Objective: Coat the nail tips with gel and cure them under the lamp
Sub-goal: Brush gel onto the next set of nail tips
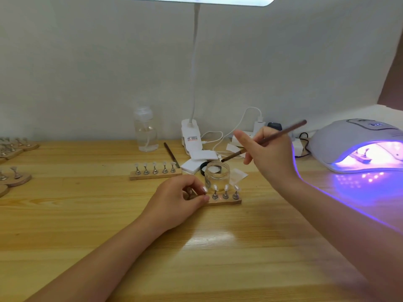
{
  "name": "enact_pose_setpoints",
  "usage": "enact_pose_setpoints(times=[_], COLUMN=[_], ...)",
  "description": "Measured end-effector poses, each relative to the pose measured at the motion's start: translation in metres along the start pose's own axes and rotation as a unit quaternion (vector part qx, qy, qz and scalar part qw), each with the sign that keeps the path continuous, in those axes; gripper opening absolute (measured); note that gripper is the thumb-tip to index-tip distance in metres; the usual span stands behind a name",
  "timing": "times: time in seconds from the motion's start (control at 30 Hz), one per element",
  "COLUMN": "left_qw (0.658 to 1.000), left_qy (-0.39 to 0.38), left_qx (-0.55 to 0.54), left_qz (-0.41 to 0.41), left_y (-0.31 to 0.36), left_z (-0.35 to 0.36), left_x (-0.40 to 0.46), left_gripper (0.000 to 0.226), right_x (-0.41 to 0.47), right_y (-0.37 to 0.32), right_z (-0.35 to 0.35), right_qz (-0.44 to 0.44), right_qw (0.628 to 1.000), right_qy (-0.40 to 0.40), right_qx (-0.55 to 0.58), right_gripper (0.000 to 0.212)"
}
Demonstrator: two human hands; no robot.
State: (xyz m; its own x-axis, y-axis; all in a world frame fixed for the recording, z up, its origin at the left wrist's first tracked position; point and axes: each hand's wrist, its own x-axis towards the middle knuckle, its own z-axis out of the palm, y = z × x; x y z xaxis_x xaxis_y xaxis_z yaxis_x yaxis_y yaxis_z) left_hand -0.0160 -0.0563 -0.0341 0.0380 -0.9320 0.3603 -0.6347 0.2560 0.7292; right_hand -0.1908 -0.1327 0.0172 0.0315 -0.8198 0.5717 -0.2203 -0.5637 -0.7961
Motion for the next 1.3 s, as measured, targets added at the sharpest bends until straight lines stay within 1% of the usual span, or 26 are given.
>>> enact_pose_setpoints(times=[0.07,0.17,0.33,0.43,0.5,0.57,0.67,0.83,1.03,1.1,1.2,1.3], left_qw=[1.000,1.000,0.999,0.999,0.998,0.998,0.996,0.993,0.988,0.988,0.987,0.987], left_qy=[0.004,0.011,0.019,0.025,0.029,0.035,0.062,0.074,0.095,0.099,0.105,0.119], left_qx=[-0.001,0.004,0.014,0.011,0.006,-0.015,-0.051,-0.090,-0.118,-0.114,-0.116,-0.095], left_qz=[0.007,0.017,0.037,0.046,0.050,0.052,0.043,0.025,0.018,0.027,0.032,0.048], left_y=[0.001,0.002,0.002,0.003,0.004,0.006,0.010,0.015,0.018,0.019,0.019,0.018], left_z=[0.000,0.000,0.000,-0.001,-0.001,-0.002,-0.004,-0.007,-0.008,-0.009,-0.008,-0.008], left_x=[-0.001,-0.002,-0.005,-0.007,-0.007,-0.007,-0.009,-0.009,-0.011,-0.012,-0.011,-0.011], left_gripper=[0.021,0.019,0.016,0.019,0.021,0.020,0.021,0.016,0.015,0.017,0.018,0.026], right_x=[0.009,0.017,0.013,0.008,0.010,0.014,0.021,0.027,0.029,0.027,0.017,-0.008], right_y=[0.001,0.001,0.000,0.001,-0.001,-0.004,-0.003,0.002,0.000,-0.002,-0.009,-0.012], right_z=[0.004,0.012,0.026,0.028,0.025,0.021,0.012,0.003,-0.007,-0.009,-0.007,0.001], right_qz=[-0.007,-0.014,-0.031,-0.045,-0.051,-0.047,-0.009,0.030,0.012,0.009,0.002,-0.023], right_qw=[0.998,0.988,0.951,0.943,0.951,0.965,0.977,0.982,0.983,0.987,0.998,0.996], right_qy=[-0.021,-0.073,-0.148,-0.163,-0.145,-0.110,-0.074,-0.066,-0.033,-0.008,0.031,0.014], right_qx=[-0.063,-0.139,-0.269,-0.287,-0.267,-0.235,-0.201,-0.172,-0.178,-0.161,-0.054,0.081], right_gripper=[0.038,0.040,0.047,0.044,0.043,0.043,0.045,0.049,0.044,0.043,0.042,0.037])
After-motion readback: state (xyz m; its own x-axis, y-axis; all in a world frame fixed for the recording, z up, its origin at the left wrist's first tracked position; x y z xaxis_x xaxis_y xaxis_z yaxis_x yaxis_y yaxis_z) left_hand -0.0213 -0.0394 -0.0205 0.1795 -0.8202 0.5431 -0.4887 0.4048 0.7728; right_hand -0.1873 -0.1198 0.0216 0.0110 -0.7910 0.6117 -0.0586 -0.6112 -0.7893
